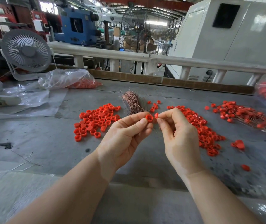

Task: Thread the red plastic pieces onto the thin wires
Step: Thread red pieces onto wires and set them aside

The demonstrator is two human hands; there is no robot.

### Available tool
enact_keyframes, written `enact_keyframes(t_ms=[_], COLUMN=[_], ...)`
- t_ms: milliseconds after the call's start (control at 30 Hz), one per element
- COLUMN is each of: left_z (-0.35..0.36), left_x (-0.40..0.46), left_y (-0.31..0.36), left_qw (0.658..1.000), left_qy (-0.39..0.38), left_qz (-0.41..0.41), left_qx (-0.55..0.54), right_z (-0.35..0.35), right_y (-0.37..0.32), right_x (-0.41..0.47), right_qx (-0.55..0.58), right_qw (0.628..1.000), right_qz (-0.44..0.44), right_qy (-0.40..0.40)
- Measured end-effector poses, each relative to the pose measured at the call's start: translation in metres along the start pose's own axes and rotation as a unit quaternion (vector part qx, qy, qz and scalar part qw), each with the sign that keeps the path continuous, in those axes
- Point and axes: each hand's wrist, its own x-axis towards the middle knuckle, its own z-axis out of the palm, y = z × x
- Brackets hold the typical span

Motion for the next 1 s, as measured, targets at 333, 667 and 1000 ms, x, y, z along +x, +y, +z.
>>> enact_keyframes(t_ms=[333,667,1000], left_z=[0.0011,0.0019,0.0031], left_x=[0.0002,-0.0011,-0.0028], left_y=[-0.0001,0.0009,0.0045], left_qw=[1.0,1.0,0.999], left_qy=[0.011,0.017,0.029], left_qz=[0.009,0.003,-0.023], left_qx=[0.02,0.01,-0.012], right_z=[0.0002,0.0001,-0.0003], right_y=[0.0017,0.0026,0.0036], right_x=[-0.0009,-0.0012,-0.0015], right_qx=[-0.01,-0.021,-0.022], right_qw=[1.0,1.0,1.0], right_qz=[-0.009,-0.012,-0.015], right_qy=[0.0,-0.011,-0.009])
